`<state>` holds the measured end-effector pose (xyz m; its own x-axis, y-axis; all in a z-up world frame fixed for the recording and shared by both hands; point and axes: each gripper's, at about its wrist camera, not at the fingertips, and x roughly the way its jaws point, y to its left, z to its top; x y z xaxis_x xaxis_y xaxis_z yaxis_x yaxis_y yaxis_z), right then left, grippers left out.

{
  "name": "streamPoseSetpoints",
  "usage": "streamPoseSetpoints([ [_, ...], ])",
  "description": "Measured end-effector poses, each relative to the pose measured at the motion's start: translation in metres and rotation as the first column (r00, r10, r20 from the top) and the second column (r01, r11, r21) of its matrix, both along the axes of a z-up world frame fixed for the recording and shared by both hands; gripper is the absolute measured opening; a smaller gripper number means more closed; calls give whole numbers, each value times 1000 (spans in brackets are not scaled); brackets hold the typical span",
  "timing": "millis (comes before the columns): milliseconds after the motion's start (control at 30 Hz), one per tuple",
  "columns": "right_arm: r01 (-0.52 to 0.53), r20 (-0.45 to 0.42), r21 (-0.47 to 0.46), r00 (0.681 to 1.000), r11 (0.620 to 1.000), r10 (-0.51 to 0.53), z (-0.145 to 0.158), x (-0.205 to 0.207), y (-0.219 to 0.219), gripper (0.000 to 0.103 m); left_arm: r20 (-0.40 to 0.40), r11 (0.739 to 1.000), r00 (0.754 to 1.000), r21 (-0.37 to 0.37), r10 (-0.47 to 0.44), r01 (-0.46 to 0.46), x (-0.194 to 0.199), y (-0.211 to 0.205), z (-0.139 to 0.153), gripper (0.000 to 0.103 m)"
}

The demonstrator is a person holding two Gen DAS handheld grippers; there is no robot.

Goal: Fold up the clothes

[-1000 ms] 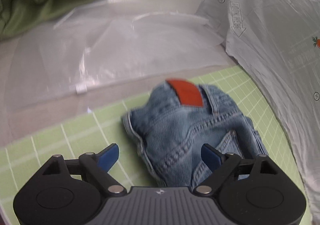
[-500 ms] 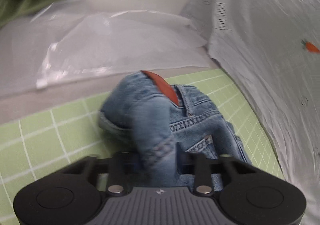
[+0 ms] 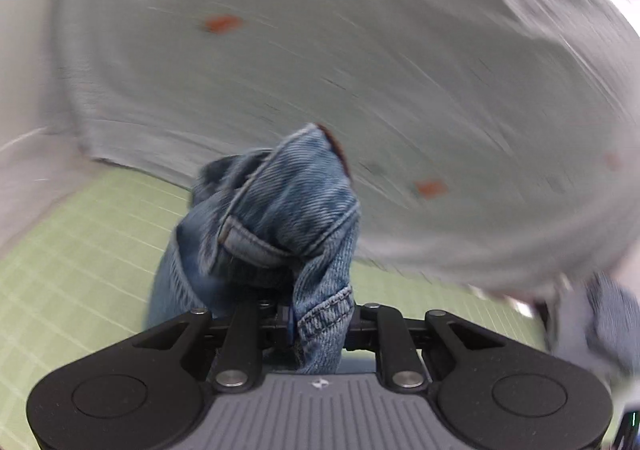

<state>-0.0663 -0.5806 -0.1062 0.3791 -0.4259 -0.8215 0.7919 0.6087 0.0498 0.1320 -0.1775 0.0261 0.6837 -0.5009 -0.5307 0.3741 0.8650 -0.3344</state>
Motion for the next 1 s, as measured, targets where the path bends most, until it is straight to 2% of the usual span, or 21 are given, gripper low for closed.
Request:
streamPoseSetpoints([
  [100, 14, 13, 0, 1000, 1000, -14, 1, -16, -18, 82, -138, 987, 981, 70, -134, 144, -19, -70, -47, 26],
  [133, 20, 16, 0, 1000, 1000, -20, 1, -21, -23, 82, -207, 978, 965, 99, -159, 182, -24, -91, -70, 32],
  [200, 28, 24, -1, 999, 1000, -28, 0, -32, -37, 82, -337, 958, 928, 174, -161, 229, -31, -124, -107, 33],
  [300, 41, 21, -26, 999, 999, -41, 0, -46, -55, 82, -314, 933, 934, 252, -171, 256, -42, -146, -111, 45],
  [333, 51, 16, -28, 999, 998, -50, -2, -49, -61, 82, -307, 929, 935, 262, -178, 263, -44, -150, -110, 57],
  [367, 61, 12, -25, 998, 998, -61, -3, -52, -66, 83, -303, 940, 934, 219, -190, 262, -41, -146, -104, 71],
  [400, 72, 7, -22, 997, 997, -72, -5, -55, -72, 83, -295, 953, 937, 178, -186, 245, -37, -141, -97, 75],
  [500, 84, -19, -6, 996, 996, -84, -15, -55, -86, 83, -245, 981, 962, 120, -119, 152, -24, -124, -75, 79],
  [567, 79, -24, -7, 997, 997, -79, -20, -52, -92, 83, -198, 986, 979, 150, -39, 70, -17, -117, -65, 89],
  [600, 75, -25, -13, 997, 997, -76, -21, -50, -95, 83, -181, 985, 983, 167, -3, 34, -12, -112, -65, 90],
  [700, 64, -24, -40, 998, 997, -65, -22, -47, -104, 87, -204, 961, 975, 276, 91, -32, 8, -100, -73, 90],
  [767, 57, -24, -58, 998, 997, -58, -23, -44, -109, 91, -231, 939, 965, 341, 125, -40, 18, -94, -83, 90],
  [900, 42, -24, -94, 999, 995, -45, -25, -39, -121, 99, -259, 926, 959, 377, 119, -13, 22, -93, -100, 95],
  [1000, 36, -23, -111, 999, 993, -39, -27, -35, -129, 101, -244, 896, 963, 444, 114, 6, 21, -106, -109, 103],
])
